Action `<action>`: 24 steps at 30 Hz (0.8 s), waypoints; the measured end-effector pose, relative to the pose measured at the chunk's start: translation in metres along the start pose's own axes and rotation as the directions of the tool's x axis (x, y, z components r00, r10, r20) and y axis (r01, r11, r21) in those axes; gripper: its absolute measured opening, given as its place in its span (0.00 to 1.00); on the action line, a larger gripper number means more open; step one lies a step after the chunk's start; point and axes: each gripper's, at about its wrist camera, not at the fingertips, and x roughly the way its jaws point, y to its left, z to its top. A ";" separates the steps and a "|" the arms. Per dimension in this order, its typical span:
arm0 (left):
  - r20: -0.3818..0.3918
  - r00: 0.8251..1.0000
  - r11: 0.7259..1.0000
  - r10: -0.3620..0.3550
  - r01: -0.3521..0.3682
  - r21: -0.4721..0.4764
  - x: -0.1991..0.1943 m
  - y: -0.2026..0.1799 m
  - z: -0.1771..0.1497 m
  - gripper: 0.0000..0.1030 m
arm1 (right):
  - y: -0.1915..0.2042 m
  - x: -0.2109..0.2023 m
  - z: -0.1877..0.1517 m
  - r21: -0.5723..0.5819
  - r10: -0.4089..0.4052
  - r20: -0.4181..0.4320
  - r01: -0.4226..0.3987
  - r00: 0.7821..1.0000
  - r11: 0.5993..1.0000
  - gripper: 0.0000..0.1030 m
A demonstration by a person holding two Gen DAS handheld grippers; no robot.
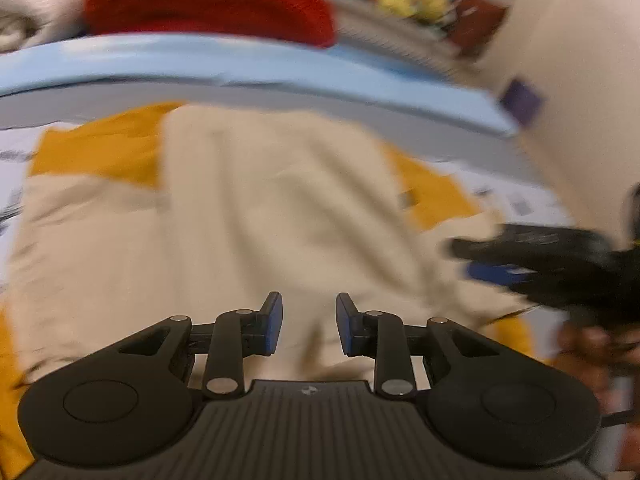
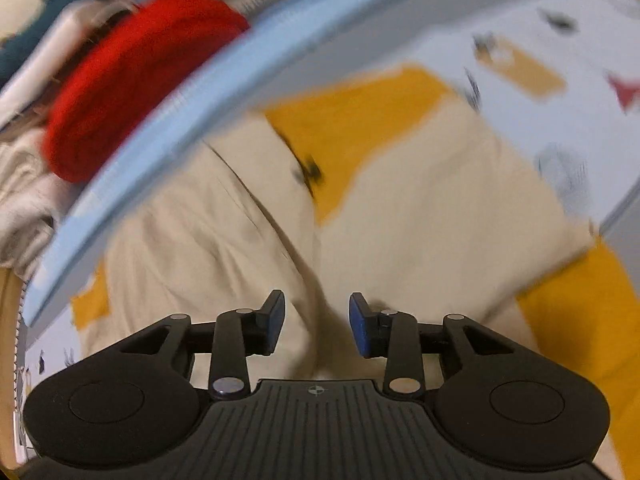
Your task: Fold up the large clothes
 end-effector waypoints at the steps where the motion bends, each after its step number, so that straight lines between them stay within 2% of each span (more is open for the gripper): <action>1: -0.015 0.999 0.999 -0.036 0.036 0.008 0.008 -0.008 -0.003 0.30 | 0.003 0.001 0.001 -0.013 0.013 0.009 -0.013 1.000 1.000 0.37; 3: -0.095 0.994 0.997 -0.058 0.061 0.036 0.028 -0.018 -0.016 0.30 | 0.000 0.009 -0.001 0.007 0.032 -0.026 -0.032 0.999 0.999 0.37; 5: -0.207 0.978 0.996 0.022 -0.004 0.086 0.049 -0.023 -0.032 0.30 | -0.007 0.025 -0.005 0.054 -0.013 -0.105 0.019 0.994 0.998 0.37; 6: -0.229 0.973 0.996 0.036 -0.015 0.093 0.052 -0.022 -0.034 0.30 | -0.012 0.032 -0.008 0.053 -0.061 -0.148 0.069 0.987 0.996 0.37; 8: -0.199 0.980 0.998 -0.010 0.021 0.053 0.042 -0.016 -0.021 0.31 | -0.017 0.042 -0.011 0.056 -0.088 -0.191 0.100 0.978 0.993 0.40; 10: -0.120 0.992 0.999 -0.045 0.047 0.016 0.025 -0.006 -0.009 0.32 | -0.011 0.037 -0.008 0.043 -0.097 -0.168 0.105 0.981 0.994 0.40; 11: -0.076 0.997 1.000 -0.027 0.027 -0.001 0.018 0.002 -0.003 0.32 | -0.007 0.031 -0.005 0.016 -0.103 -0.138 0.106 0.985 0.994 0.40; 13: -0.063 0.996 0.998 0.056 -0.058 -0.025 0.017 0.018 -0.002 0.32 | 0.001 0.018 0.000 -0.015 -0.084 -0.060 0.083 0.995 0.996 0.40; 14: -0.107 0.987 0.992 0.121 -0.125 -0.027 0.028 0.027 -0.006 0.31 | 0.002 0.012 0.002 -0.019 -0.060 -0.035 0.059 0.998 0.998 0.40; 15: -0.163 0.969 0.981 0.185 -0.191 -0.023 0.041 0.034 -0.011 0.28 | 0.005 0.011 0.004 -0.025 -0.036 -0.024 0.036 0.999 0.999 0.40; 16: -0.209 0.949 0.969 0.238 -0.247 -0.021 0.050 0.041 -0.017 0.26 | 0.005 0.013 0.004 -0.030 -0.025 -0.033 0.024 0.999 0.999 0.41; 17: -0.214 0.942 0.962 0.259 -0.272 -0.029 0.050 0.044 -0.020 0.27 | 0.003 0.017 0.002 -0.024 -0.034 -0.061 0.032 0.998 0.999 0.41; 18: -0.203 0.947 0.964 0.249 -0.262 -0.039 0.046 0.041 -0.017 0.27 | -0.001 0.024 0.001 -0.015 -0.061 -0.096 0.060 0.993 0.998 0.41; 19: -0.179 0.956 0.969 0.232 -0.243 -0.041 0.038 0.037 -0.015 0.27 | -0.003 0.030 -0.002 -0.011 -0.115 -0.138 0.115 0.984 0.993 0.41; 20: -0.136 0.969 0.977 0.205 -0.212 -0.034 0.030 0.030 -0.012 0.27 | -0.006 0.032 -0.003 0.000 -0.135 -0.149 0.137 0.979 0.991 0.41; 22: -0.066 0.988 0.990 0.142 -0.143 0.000 0.013 0.020 -0.011 0.28 | -0.005 0.028 -0.001 0.020 -0.122 -0.120 0.125 0.985 0.992 0.41; 24: -0.068 0.995 0.997 0.071 -0.070 0.015 0.022 0.006 -0.011 0.30 | 0.004 0.012 0.000 -0.006 -0.060 -0.048 0.060 0.997 0.998 0.42</action>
